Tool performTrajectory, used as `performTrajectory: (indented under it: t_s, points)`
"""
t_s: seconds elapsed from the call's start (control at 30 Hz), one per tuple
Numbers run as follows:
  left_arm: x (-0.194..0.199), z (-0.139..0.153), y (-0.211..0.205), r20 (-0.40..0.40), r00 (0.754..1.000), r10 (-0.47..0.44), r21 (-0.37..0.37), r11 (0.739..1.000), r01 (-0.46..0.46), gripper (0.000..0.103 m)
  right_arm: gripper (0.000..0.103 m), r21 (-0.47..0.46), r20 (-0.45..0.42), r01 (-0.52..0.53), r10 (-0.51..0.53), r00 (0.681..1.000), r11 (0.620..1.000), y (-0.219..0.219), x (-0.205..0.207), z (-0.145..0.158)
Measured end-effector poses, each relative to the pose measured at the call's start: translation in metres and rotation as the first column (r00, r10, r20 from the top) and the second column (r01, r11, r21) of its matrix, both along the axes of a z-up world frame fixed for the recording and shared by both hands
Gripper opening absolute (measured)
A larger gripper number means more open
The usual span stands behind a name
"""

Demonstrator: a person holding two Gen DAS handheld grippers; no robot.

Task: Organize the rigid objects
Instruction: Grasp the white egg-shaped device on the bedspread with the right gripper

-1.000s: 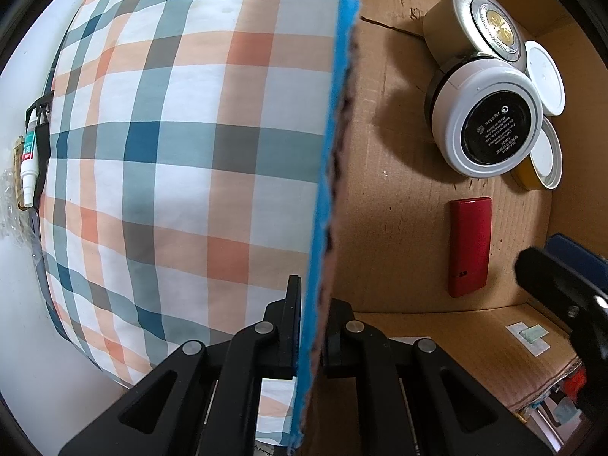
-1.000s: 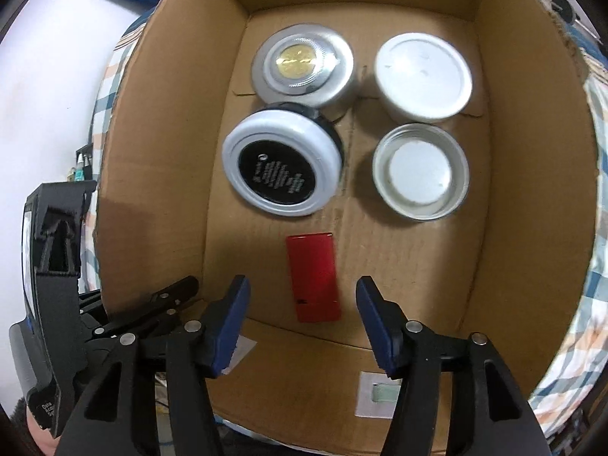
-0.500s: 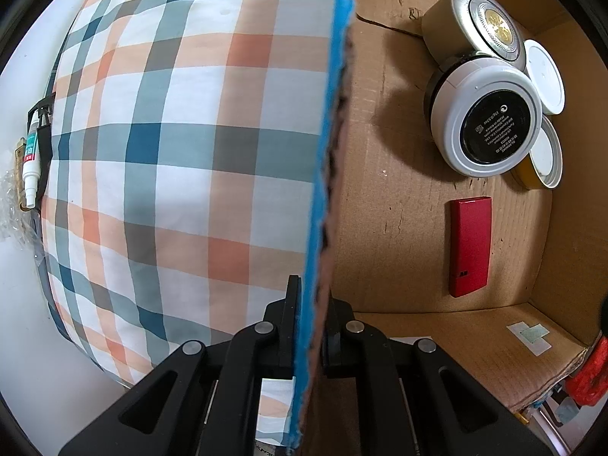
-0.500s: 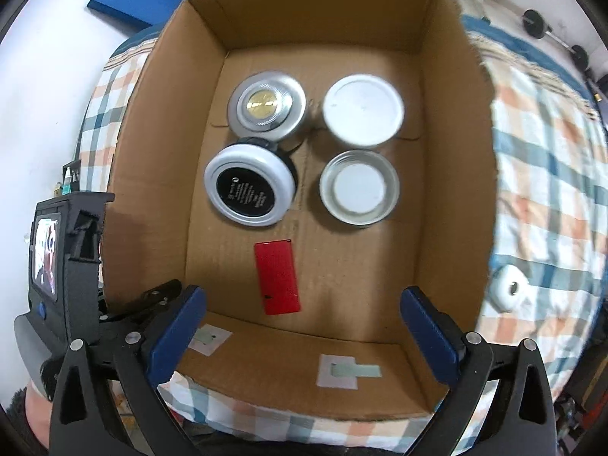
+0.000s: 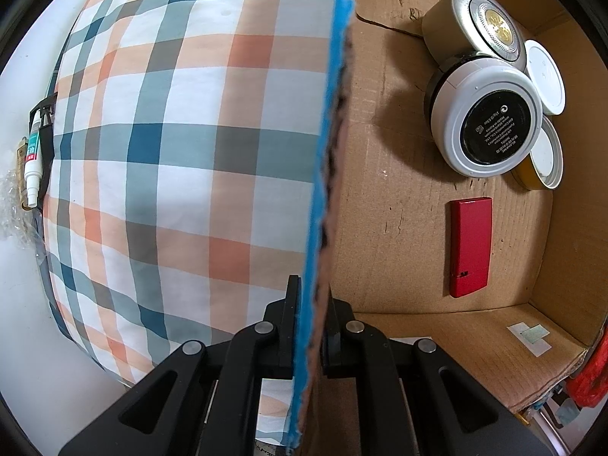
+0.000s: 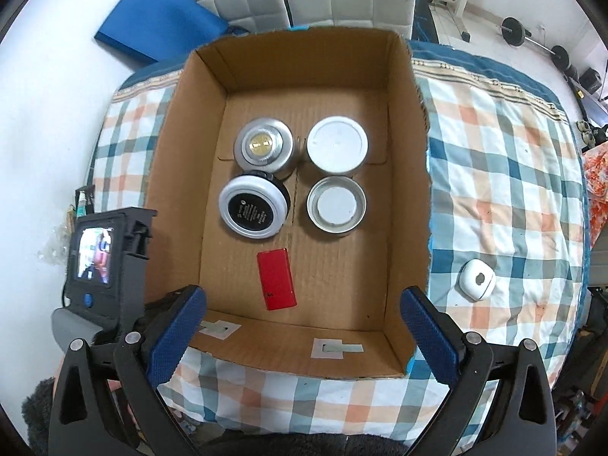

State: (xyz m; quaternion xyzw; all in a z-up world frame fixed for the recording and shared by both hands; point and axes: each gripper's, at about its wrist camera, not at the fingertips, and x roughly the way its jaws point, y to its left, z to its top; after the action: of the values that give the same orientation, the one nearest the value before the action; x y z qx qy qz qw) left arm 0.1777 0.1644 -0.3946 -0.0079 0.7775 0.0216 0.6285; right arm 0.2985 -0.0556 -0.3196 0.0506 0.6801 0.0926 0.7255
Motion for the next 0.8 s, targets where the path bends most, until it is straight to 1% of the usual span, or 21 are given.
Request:
performTrajectory:
  t_s: [0.23, 0.5, 0.67, 0.8]
  points:
    - [0.0, 0.001, 0.001, -0.001, 1.0, 0.001, 0.001, 1.0, -0.001, 0.006, 0.103, 0.024, 0.027, 0.006, -0.006, 1.0, 1.0, -0.003, -0.003, 0.019]
    - [0.0, 0.001, 0.0, -0.001, 1.0, 0.0, 0.001, 1.0, 0.0, 0.006, 0.103, 0.037, 0.041, 0.051, -0.052, 0.998, 0.998, -0.016, -0.004, 0.027]
    - [0.0, 0.001, 0.0, -0.002, 1.0, 0.0, 0.002, 1.0, 0.0, 0.006, 0.103, 0.033, 0.038, 0.123, -0.124, 0.992, 0.992, -0.042, 0.002, 0.023]
    - [0.001, 0.001, 0.0, -0.002, 1.0, 0.0, 0.002, 1.0, 0.0, 0.006, 0.103, 0.009, 0.016, 0.212, -0.212, 0.977, 0.977, -0.078, 0.006, 0.009]
